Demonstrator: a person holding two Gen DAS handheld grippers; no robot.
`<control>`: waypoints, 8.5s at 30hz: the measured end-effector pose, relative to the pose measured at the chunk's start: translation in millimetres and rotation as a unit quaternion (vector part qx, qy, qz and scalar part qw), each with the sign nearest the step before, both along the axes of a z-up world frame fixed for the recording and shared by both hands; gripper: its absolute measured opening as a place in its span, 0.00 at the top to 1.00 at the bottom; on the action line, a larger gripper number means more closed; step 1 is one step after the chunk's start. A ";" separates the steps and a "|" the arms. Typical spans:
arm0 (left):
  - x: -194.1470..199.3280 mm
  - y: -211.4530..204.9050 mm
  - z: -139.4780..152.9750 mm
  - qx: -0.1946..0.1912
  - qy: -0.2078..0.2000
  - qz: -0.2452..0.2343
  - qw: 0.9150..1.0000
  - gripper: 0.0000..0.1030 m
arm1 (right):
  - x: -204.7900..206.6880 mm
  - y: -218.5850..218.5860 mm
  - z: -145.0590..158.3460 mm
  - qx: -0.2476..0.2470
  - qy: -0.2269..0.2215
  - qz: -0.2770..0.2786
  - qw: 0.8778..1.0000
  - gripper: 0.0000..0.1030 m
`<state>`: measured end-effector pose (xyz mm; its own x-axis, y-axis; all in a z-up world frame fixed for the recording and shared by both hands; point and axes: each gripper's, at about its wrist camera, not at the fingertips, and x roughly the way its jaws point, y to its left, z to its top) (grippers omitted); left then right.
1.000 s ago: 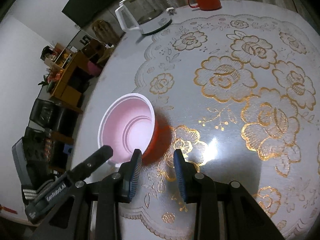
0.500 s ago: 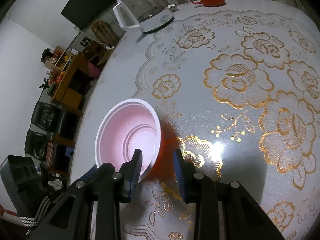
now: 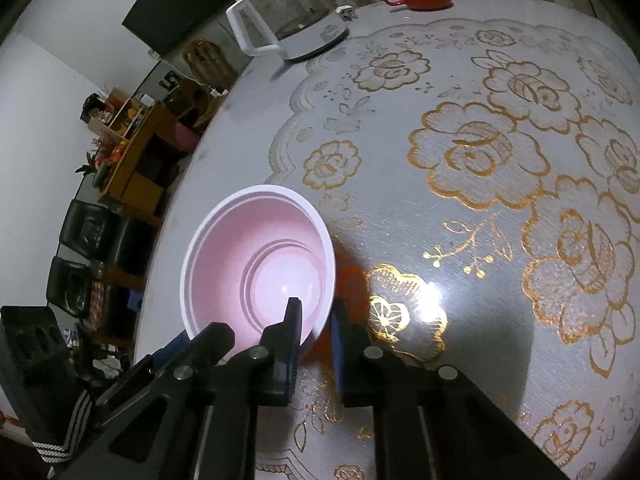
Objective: Organize plates and bowls
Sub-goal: 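Grip the pink-and-red bowl rim with both tools, then lift and carry the pink-and-red bowl over the steel bowl, then lower the pink-and-red bowl into the yellow bowl with both tools, then open both tools and shift them to the steel bowl rim, then grip the steel bowl rim with both tools and lift the nested bowls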
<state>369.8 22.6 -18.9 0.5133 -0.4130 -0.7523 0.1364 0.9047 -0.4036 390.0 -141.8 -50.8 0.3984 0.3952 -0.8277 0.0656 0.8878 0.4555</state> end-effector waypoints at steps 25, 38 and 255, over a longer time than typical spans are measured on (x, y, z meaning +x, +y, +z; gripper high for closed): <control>-85.6 -73.6 6.1 0.035 0.005 -0.111 0.993 0.75 | -109.7 -63.0 24.4 -0.023 0.000 -0.047 0.999 0.88; -103.5 -83.7 12.6 0.030 -0.003 -0.128 0.991 0.83 | -140.8 -80.1 23.0 -0.002 -0.005 -0.068 0.998 0.88; -190.3 -191.0 11.0 -0.015 0.077 -0.275 0.958 0.48 | -388.1 -238.0 19.9 -0.011 -0.063 -0.247 0.967 0.61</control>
<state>179.5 -168.4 -7.8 0.0955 -0.6116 -0.7853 0.5270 0.7004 -0.4814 2.0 -379.8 -30.9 0.6325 0.1132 -0.7662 0.4292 0.7723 0.4684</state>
